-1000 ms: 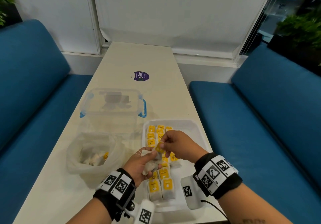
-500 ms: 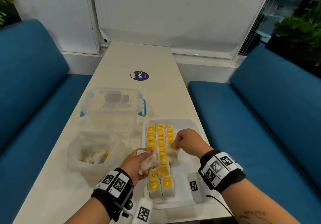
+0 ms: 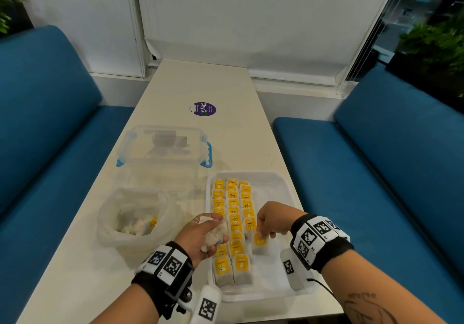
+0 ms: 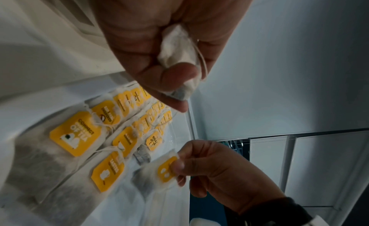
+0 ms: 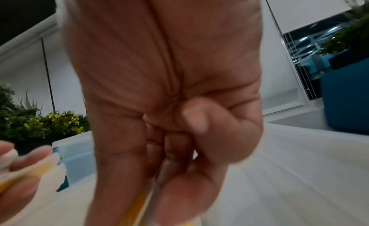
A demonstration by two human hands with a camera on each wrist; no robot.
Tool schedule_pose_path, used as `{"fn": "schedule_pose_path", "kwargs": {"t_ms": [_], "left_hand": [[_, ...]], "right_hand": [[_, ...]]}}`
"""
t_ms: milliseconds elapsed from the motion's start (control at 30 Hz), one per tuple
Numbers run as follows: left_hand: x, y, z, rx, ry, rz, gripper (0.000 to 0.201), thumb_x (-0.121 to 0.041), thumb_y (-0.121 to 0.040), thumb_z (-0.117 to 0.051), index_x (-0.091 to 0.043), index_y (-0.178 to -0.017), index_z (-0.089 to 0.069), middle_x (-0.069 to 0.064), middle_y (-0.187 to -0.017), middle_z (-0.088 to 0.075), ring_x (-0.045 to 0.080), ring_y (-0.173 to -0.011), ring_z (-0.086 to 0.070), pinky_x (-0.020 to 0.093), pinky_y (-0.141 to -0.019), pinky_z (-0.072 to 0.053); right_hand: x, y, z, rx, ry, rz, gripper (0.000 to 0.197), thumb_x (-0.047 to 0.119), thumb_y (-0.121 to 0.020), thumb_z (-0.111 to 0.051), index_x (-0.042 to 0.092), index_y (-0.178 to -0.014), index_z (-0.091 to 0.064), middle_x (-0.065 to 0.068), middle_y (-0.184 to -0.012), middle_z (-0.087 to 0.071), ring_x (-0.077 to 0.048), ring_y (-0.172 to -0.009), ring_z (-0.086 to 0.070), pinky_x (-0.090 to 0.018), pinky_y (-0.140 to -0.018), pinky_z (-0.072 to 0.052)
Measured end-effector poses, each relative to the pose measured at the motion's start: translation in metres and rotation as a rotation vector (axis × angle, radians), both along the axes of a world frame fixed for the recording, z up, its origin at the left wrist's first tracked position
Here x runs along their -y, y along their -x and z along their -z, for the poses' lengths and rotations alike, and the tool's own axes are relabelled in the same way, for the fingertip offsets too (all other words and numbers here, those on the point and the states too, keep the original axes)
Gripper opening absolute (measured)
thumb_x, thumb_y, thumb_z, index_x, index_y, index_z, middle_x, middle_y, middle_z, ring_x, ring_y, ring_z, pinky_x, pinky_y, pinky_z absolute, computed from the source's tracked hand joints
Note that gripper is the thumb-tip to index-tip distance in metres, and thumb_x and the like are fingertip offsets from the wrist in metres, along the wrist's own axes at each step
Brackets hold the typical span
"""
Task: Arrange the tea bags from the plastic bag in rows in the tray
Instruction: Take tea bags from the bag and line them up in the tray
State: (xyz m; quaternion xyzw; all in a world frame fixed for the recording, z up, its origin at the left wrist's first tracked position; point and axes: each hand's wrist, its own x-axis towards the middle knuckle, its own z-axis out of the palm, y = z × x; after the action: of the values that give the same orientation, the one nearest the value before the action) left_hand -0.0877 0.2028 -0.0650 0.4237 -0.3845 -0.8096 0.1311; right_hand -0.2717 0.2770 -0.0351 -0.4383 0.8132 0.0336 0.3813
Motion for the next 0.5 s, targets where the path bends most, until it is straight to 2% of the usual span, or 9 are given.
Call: {"fn": "schedule_pose_path", "kwargs": {"t_ms": [133, 233, 300, 433, 500], "left_hand": [[0.000, 0.001, -0.002, 0.008, 0.013, 0.005, 0.013, -0.010, -0.093, -0.049, -0.016, -0.088, -0.059, 0.011, -0.082, -0.061, 0.014, -0.048, -0.064, 0.012, -0.035, -0.034], [0.001, 0.001, -0.002, 0.009, 0.012, 0.011, 0.013, -0.010, -0.093, -0.049, -0.017, -0.089, -0.059, 0.010, -0.084, -0.061, 0.015, -0.050, -0.064, 0.013, -0.036, -0.034], [0.001, 0.001, -0.002, 0.011, 0.014, 0.016, 0.013, -0.010, -0.093, -0.049, -0.017, -0.090, -0.060, 0.010, -0.085, -0.061, 0.015, -0.050, -0.064, 0.013, -0.036, -0.035], [0.001, 0.000, 0.000, 0.016, 0.020, 0.028, 0.013, -0.009, -0.093, -0.049, -0.016, -0.093, -0.060, 0.009, -0.086, -0.062, 0.016, -0.051, -0.064, 0.013, -0.037, -0.035], [0.002, 0.001, 0.001, 0.010, 0.016, 0.033, 0.012, -0.009, -0.093, -0.049, -0.016, -0.093, -0.059, 0.010, -0.085, -0.062, 0.016, -0.049, -0.064, 0.013, -0.037, -0.035]], "right_hand": [[0.003, -0.002, 0.009, 0.036, -0.094, -0.016, 0.019, 0.007, -0.083, -0.065, 0.015, -0.068, -0.058, 0.001, -0.063, -0.059, -0.007, -0.056, -0.057, -0.018, -0.049, -0.044], [0.012, -0.001, 0.014, -0.004, -0.078, -0.005, 0.007, 0.006, -0.086, -0.061, 0.010, -0.081, -0.060, 0.000, -0.063, -0.057, -0.009, -0.056, -0.056, -0.018, -0.050, -0.045], [0.017, 0.001, 0.018, -0.028, -0.063, 0.003, 0.002, 0.007, -0.087, -0.061, 0.009, -0.086, -0.060, 0.000, -0.064, -0.058, -0.013, -0.062, -0.058, -0.020, -0.052, -0.046], [0.024, 0.006, 0.025, -0.034, -0.032, 0.027, 0.017, 0.007, -0.085, -0.063, 0.013, -0.071, -0.057, -0.001, -0.065, -0.060, -0.012, -0.061, -0.059, -0.018, -0.050, -0.046], [0.027, 0.006, 0.028, -0.031, -0.033, 0.033, 0.018, 0.008, -0.085, -0.063, 0.014, -0.070, -0.056, 0.000, -0.065, -0.060, -0.011, -0.060, -0.058, -0.018, -0.050, -0.046]]}}
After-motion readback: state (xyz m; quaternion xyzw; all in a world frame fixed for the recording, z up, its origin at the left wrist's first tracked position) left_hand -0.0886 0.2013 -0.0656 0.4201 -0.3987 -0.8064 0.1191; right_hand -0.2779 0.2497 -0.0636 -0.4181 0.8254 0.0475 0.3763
